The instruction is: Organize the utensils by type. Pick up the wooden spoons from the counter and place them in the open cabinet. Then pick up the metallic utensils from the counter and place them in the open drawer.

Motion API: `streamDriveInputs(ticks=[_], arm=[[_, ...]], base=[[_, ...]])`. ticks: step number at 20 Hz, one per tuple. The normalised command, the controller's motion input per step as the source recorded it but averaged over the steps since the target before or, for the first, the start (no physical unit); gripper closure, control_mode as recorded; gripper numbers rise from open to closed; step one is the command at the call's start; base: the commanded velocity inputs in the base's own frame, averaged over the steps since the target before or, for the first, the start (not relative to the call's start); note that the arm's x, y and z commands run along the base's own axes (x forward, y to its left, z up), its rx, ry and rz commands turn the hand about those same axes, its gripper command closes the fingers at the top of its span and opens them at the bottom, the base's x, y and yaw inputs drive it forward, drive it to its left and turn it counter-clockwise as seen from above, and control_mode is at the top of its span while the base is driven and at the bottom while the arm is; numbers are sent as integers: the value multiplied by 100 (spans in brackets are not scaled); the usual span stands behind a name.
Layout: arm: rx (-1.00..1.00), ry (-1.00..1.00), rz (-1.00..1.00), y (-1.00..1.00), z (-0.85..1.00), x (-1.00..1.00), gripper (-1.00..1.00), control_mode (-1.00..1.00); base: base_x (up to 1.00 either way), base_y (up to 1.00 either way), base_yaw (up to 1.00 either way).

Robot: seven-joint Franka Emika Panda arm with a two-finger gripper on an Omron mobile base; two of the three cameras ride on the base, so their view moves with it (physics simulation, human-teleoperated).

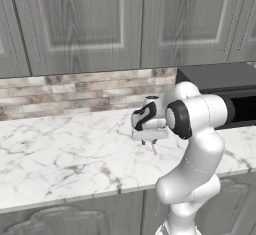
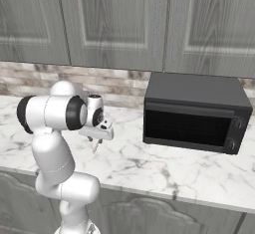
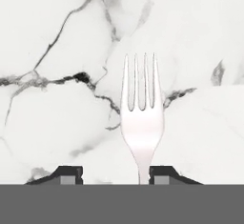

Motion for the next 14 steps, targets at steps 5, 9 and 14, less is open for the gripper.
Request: streamDriveInputs(ticks=[5,9,14], arm=[[11,6,0,-14,-45,-12,100,-100],[10,0,-2,-7,-29,-10,100,-100],[5,0,-2,0,-29,-20,100,-100]], base=[[0,0,0],[0,0,0],[0,0,0]])
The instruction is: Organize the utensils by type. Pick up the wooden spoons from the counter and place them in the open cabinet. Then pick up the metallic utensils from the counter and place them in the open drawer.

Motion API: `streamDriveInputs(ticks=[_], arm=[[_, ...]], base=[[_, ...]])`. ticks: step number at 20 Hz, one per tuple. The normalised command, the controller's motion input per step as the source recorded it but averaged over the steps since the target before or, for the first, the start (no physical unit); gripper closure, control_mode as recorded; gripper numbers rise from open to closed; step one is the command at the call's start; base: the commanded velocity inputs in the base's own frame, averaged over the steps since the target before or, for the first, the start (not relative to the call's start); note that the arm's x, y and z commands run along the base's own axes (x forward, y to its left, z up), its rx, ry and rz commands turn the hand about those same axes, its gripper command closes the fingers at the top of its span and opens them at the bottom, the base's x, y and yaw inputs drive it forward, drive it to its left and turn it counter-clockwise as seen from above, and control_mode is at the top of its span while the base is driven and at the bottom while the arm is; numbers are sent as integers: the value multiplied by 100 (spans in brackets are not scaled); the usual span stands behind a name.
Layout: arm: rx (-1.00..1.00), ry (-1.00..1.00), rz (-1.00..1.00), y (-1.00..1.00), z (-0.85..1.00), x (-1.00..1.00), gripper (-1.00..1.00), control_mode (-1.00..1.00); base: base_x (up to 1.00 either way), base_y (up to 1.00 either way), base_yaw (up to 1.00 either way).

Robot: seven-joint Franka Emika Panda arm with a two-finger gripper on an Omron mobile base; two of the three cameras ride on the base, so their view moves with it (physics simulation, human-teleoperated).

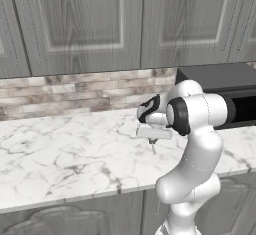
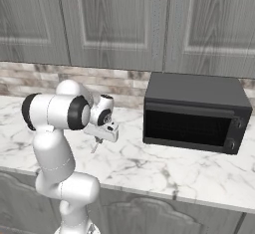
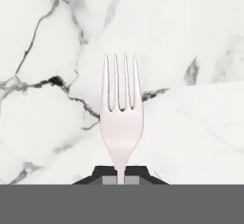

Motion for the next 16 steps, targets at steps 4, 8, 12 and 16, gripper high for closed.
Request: streamDriveInputs(ticks=[4,8,12,16], arm=[[1,0,0,0,-10,-20,100,-100],[0,0,0,0,26,-25,100,-100],[0,0,0,0,50,-36,100,-100],[0,0,0,-2,57,-34,100,-100]], base=[[0,0,0],[0,0,0],[0,0,0],[0,0,0]])
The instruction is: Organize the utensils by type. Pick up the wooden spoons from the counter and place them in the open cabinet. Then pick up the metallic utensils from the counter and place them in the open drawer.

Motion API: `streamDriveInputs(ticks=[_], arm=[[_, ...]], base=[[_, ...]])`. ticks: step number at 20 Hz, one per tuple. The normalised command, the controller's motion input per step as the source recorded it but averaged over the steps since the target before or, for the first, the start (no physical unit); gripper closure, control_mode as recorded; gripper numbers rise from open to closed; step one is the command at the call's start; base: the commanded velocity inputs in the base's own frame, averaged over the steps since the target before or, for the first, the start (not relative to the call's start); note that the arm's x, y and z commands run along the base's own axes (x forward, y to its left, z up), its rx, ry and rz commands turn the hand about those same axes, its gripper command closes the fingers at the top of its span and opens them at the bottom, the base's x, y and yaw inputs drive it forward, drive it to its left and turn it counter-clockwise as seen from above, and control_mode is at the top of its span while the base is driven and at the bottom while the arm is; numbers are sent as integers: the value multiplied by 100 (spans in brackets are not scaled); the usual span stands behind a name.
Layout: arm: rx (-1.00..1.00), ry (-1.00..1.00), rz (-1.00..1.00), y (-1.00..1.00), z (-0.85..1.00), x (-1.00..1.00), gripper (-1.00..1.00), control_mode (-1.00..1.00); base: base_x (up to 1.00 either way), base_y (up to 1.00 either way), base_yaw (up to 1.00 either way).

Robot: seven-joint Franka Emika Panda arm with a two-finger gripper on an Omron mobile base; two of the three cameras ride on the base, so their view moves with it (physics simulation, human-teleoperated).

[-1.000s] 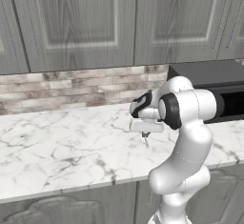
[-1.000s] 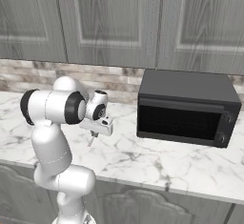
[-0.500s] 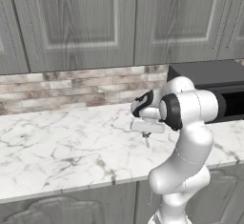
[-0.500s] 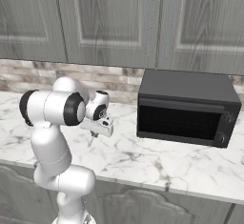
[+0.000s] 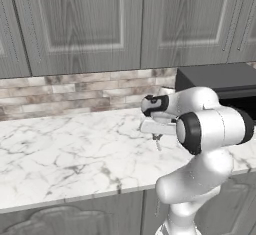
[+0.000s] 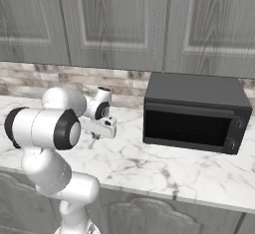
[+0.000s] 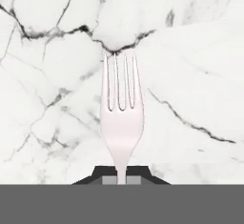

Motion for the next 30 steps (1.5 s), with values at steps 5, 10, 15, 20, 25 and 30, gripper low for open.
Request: streamDriveInputs(ticks=[5,10,15,20,25,30], arm=[[0,-1,0,0,43,-52,100,-100],[-1,-2,-5,0,46,-36,100,-100],[0,0,-8,0,47,-26,100,-100],[-1,0,-4,0,36,-30,100,-100],[-6,0,0,-2,24,-36,100,-100],[-4,0,0,0,2,-10,100,-100]], base=[[0,0,0],[0,0,0],[0,0,0],[0,0,0],[0,0,0],[0,0,0]])
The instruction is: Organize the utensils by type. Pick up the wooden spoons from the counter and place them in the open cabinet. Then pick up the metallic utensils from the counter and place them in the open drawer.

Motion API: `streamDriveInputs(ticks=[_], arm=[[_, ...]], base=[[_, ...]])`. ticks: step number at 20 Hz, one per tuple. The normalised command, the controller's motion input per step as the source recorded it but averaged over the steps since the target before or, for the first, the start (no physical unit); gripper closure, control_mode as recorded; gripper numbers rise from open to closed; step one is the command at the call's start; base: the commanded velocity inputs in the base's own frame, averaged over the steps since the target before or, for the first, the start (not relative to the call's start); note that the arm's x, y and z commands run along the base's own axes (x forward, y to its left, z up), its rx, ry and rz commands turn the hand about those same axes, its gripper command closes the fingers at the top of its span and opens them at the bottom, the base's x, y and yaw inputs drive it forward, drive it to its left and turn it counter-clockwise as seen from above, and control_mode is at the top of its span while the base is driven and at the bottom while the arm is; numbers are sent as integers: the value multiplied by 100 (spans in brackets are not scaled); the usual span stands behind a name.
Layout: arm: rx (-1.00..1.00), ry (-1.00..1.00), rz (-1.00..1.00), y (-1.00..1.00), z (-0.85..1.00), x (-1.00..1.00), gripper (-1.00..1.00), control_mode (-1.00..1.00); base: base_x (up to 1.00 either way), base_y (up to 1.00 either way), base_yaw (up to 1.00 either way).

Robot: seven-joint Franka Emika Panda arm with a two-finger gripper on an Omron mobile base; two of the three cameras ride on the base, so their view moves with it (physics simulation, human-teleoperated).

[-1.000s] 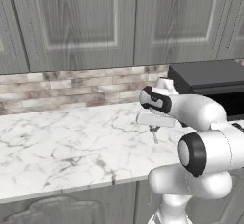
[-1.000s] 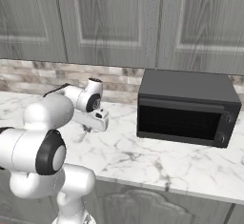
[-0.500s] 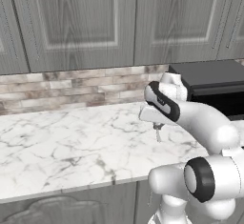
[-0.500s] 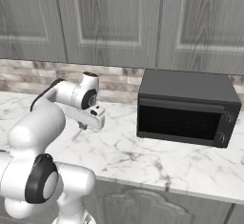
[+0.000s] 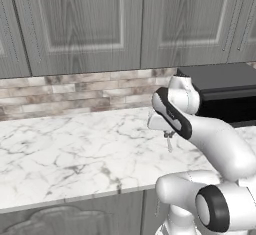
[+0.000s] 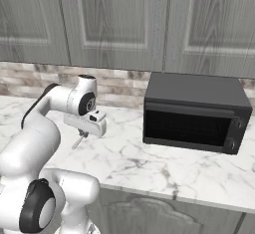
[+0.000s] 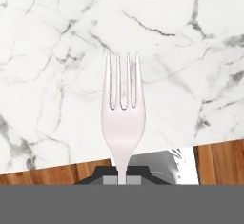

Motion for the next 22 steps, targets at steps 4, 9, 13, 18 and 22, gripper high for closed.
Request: streamDriveInputs(ticks=[4,9,13,18,22], arm=[[0,0,0,0,0,-5,100,100],[0,0,0,0,0,0,100,100],[0,0,0,0,0,0,100,100],[0,0,0,0,0,0,100,100],[0,0,0,0,0,0,100,100]], base=[[-8,0,0],[-55,-6,-21],[-10,0,-97],[0,0,-100],[0,0,-100]])
